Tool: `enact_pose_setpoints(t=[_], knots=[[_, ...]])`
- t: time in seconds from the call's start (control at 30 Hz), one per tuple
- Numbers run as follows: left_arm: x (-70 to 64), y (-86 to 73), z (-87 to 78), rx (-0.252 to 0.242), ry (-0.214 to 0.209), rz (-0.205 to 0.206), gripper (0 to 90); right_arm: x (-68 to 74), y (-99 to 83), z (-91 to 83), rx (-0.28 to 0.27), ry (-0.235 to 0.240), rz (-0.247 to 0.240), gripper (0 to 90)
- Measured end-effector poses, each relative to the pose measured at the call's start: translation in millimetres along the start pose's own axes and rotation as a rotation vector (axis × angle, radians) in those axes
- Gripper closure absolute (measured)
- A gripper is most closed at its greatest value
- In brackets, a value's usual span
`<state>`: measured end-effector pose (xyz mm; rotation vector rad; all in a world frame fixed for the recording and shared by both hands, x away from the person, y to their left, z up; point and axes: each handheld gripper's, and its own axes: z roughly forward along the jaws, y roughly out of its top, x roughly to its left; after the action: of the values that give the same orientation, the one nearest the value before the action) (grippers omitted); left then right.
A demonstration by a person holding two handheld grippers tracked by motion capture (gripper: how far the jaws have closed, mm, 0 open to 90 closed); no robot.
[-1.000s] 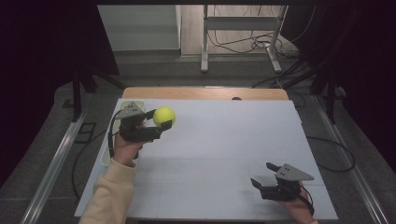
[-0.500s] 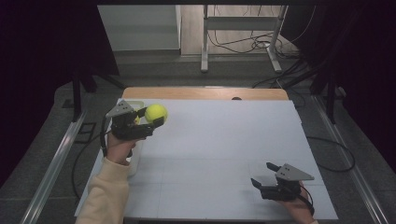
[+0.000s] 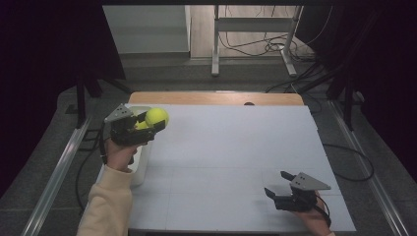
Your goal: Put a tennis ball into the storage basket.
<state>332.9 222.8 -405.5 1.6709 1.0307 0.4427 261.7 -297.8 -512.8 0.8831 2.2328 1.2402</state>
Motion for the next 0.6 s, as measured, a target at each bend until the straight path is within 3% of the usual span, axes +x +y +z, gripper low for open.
enact_pose_setpoints(t=[0.53, 0.6], knots=[[17.3, -2.4, -10.8, -0.011, 0.056, -0.031, 26.1, -0.2, -0.1, -0.2, -0.001, -0.001, 0.001, 15.7], [20.1, -2.7, -13.2, -0.006, 0.082, -0.023, 26.1, -0.2, -0.1, -0.2, -0.001, -0.001, 0.0, 15.7]])
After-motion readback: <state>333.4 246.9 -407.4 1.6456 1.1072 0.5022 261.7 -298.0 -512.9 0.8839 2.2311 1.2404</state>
